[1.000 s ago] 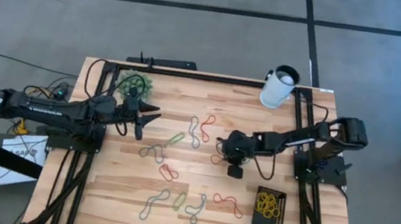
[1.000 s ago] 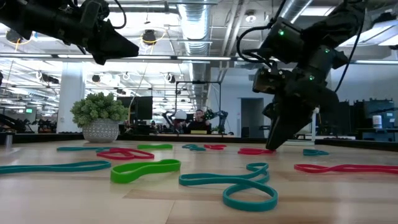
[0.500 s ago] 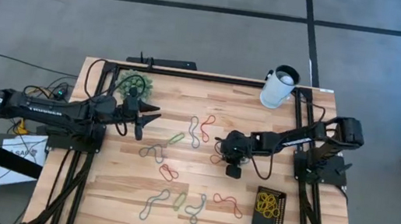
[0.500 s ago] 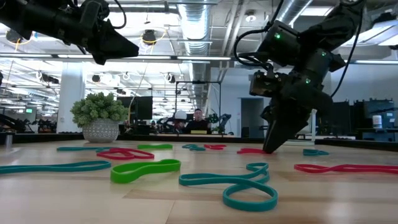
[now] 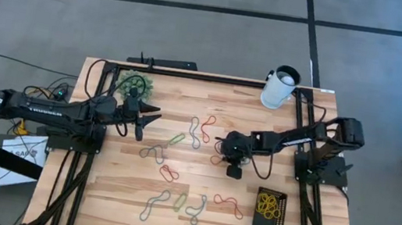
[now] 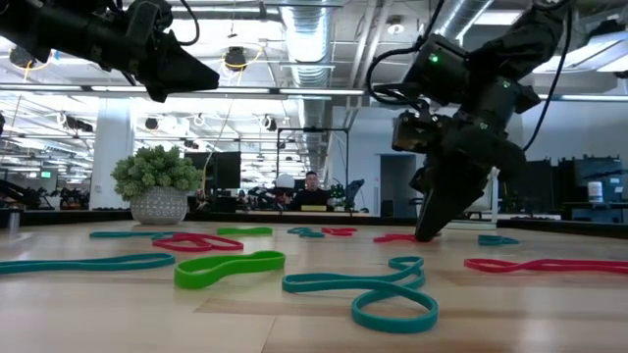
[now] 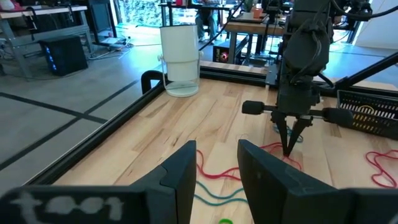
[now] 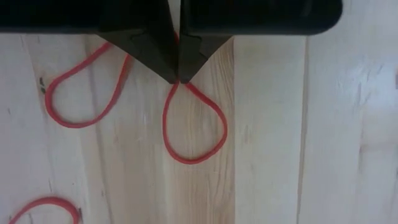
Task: Pick and place items into bin
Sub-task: Put the right red rubberband into the black basket
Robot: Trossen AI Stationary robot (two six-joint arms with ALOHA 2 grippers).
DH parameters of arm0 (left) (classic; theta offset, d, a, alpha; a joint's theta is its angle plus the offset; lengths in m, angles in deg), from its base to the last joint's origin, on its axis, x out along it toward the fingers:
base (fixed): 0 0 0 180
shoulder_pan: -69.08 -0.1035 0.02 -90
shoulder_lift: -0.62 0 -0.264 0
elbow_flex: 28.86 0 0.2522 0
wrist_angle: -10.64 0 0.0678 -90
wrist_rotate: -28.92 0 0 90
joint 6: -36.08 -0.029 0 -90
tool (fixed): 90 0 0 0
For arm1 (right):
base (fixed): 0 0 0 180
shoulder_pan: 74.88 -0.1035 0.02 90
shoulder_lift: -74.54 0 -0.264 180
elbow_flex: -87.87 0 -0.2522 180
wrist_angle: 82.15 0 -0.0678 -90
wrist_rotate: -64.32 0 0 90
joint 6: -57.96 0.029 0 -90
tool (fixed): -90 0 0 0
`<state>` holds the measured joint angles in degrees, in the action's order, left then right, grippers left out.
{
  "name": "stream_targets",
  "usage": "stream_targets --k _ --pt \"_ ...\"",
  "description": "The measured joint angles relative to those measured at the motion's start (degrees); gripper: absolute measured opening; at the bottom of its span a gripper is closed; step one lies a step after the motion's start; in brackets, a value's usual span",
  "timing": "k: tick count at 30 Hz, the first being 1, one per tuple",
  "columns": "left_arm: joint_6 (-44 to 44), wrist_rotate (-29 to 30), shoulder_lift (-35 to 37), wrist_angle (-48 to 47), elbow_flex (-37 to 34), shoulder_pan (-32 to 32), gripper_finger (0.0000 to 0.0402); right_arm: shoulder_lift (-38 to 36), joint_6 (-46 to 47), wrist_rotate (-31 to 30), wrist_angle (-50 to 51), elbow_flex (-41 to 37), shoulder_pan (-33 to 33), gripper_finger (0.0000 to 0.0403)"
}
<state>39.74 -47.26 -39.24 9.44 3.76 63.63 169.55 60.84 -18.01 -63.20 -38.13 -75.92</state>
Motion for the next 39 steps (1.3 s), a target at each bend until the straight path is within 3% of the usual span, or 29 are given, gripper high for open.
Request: stream_targets --k 8,12,19,26,33,39 --pt "0.0 0.0 0.0 -0.1 0.0 0.0 0.0109 -5.7 -1.4 1.4 13.4 7.6 -1.3 0.0001" --pt "0.0 0.0 0.0 -0.2 0.0 0.0 0.0109 -9.9 3.4 1.5 23.9 13.1 -3.8 0.0001" --pt "0.0 0.0 0.0 -0.3 0.0 0.0 0.0109 -16.7 22.1 1.5 45.2 19.5 -12.7 0.0001" --pt "0.1 0.0 0.0 -0.7 0.0 0.0 0.0109 -22.4 50.0 3.0 49.9 19.5 -27.3 0.0" --pt "0.3 0.0 0.0 -1.7 0.0 0.0 0.0109 -22.2 69.6 -4.2 49.6 19.5 -42.7 0.0" --pt "0.4 0.0 0.0 -1.6 0.0 0.0 0.0109 -17.8 75.2 -16.2 49.0 19.5 -50.7 0.0"
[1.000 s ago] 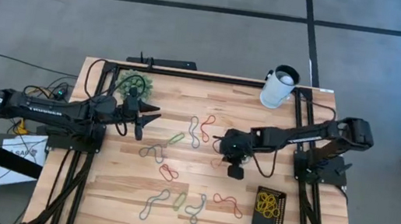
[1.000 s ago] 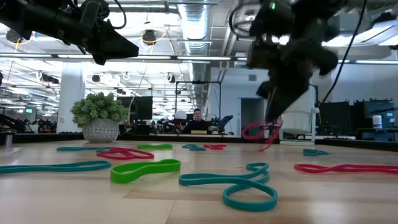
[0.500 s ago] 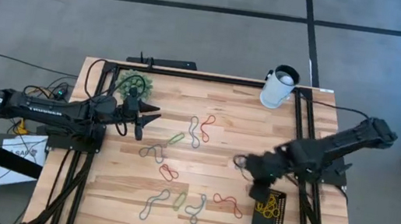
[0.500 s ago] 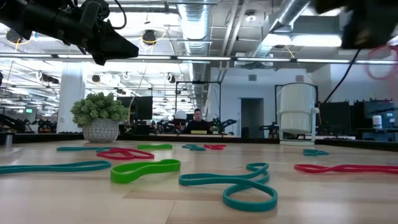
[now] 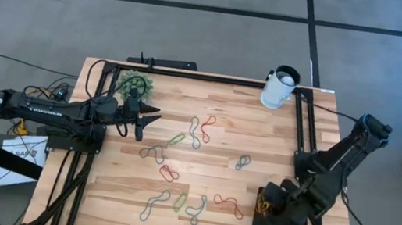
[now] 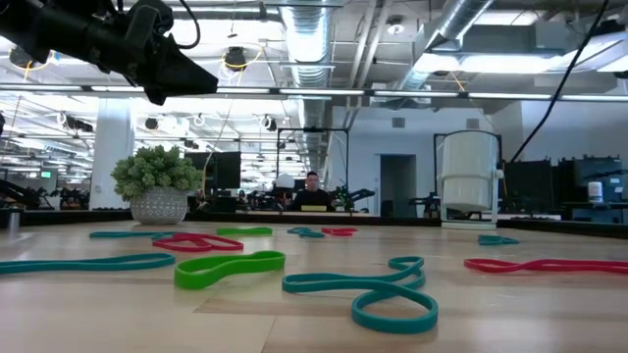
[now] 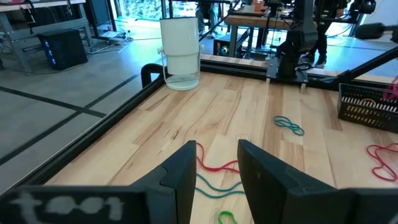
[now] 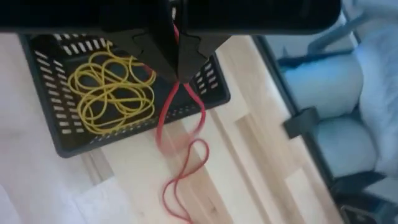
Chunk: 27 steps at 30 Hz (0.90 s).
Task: Pick and place items into bin
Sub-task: Put the right red rubberband into the black basket
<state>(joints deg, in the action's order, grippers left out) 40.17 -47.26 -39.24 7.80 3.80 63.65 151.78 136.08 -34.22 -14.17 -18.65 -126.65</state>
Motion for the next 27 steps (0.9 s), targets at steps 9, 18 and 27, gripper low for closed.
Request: stream_targets --k 9,18,27 --pt "1.1 0.0 0.0 0.0 0.0 0.0 0.0109 8.2 10.3 -0.6 -4.0 0.0 -5.4 0.0" --pt "1.1 0.0 0.0 0.0 0.0 0.0 0.0109 8.8 17.7 -5.8 -2.8 -0.1 -10.3 0.0" --pt "1.1 0.0 0.0 0.0 0.0 0.0 0.0109 11.9 17.9 -8.8 -1.1 -0.1 -10.3 0.0"
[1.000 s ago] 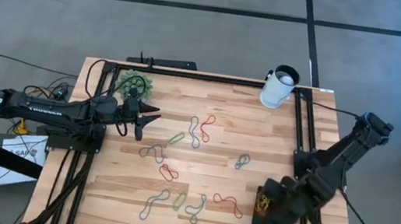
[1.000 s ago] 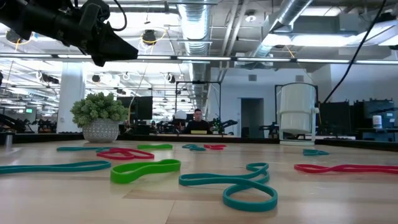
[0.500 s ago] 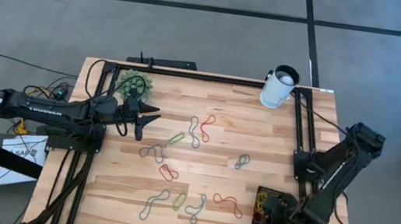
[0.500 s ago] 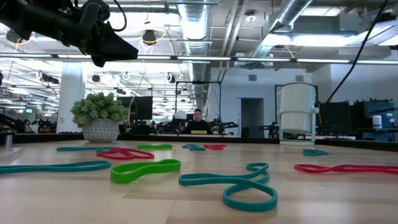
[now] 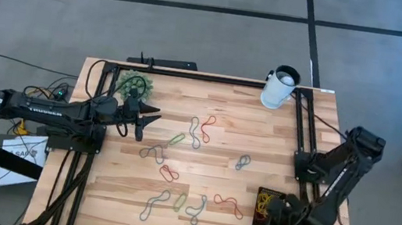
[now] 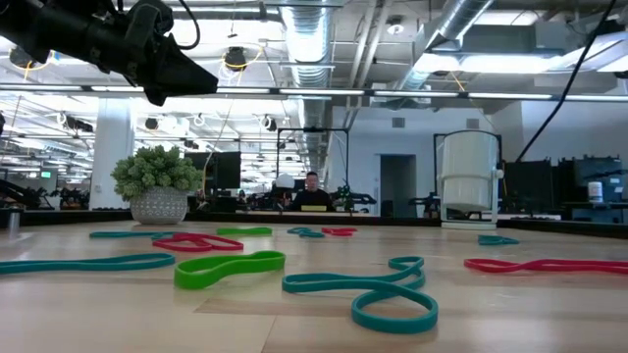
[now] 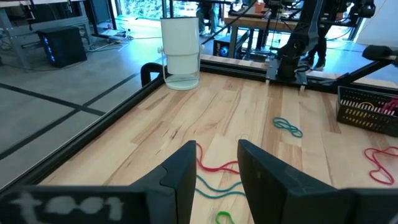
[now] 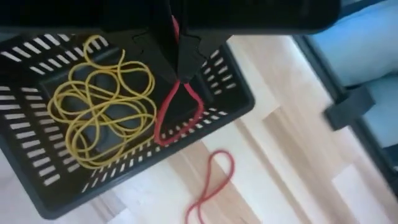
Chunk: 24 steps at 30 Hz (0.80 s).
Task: Pick and place items into bin
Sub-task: Put the right red rubberband into the black basket
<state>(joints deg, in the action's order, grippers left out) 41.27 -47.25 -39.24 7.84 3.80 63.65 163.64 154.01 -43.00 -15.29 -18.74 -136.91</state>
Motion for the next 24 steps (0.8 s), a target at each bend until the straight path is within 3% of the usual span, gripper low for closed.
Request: stream_targets --k 8,15,24 --pt "0.0 0.0 0.0 0.0 0.0 0.0 0.0109 4.0 0.0 9.7 1.3 0.0 2.5 0.003" --pt "0.0 0.0 0.0 0.0 0.0 0.0 0.0109 2.0 -1.9 9.9 1.4 0.0 4.0 0.0064" --pt "0.0 0.0 0.0 0.0 0.0 0.0 0.0109 -3.8 -3.1 9.9 2.4 0.0 5.5 0.0069"
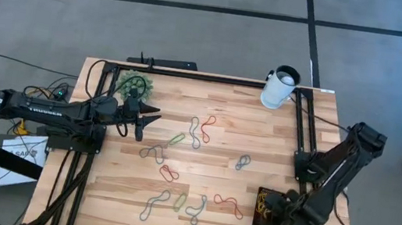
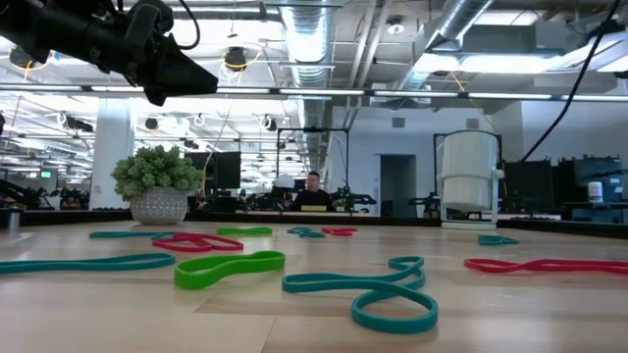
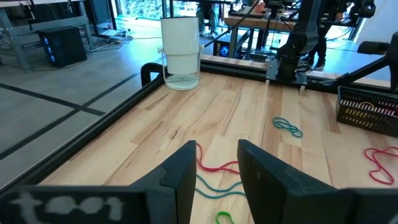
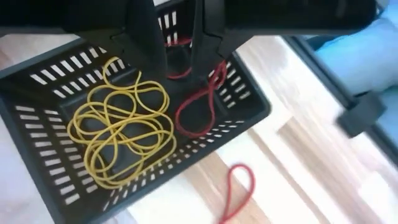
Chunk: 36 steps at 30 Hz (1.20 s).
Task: Pick and place items into bin
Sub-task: Put the right red rubberband into the black basket, then put the bottom right red rubberband into the black basket
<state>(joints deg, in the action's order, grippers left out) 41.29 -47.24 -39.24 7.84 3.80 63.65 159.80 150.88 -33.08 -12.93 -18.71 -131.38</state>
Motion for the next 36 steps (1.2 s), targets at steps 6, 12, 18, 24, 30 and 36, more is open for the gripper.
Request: stream_targets --k 6,12,18,24,30,36 --pt "0.0 0.0 0.0 0.0 0.0 0.0 0.0109 -2.8 -13.6 -10.0 -0.5 0.0 2.3 0.0069" --pt "0.0 0.0 0.0 0.0 0.0 0.0 0.0109 -1.5 -29.8 -25.7 -6.5 0.0 8.8 0.0069" --pt "0.0 0.0 0.0 -0.1 0.0 0.0 0.0109 4.6 -39.7 -15.3 -16.1 0.0 18.0 0.0069" --pt "0.0 0.0 0.0 -1.6 0.0 0.0 0.0109 10.3 -41.0 -1.3 -14.7 0.0 24.5 0.0069" --pt "0.0 0.0 0.0 -1.6 0.0 0.0 0.0109 12.8 -46.1 7.3 -16.7 0.1 27.8 0.0069" --pt "0.0 0.0 0.0 -1.7 0.0 0.0 0.0109 16.0 -46.5 12.8 -21.4 0.1 28.6 0.0069"
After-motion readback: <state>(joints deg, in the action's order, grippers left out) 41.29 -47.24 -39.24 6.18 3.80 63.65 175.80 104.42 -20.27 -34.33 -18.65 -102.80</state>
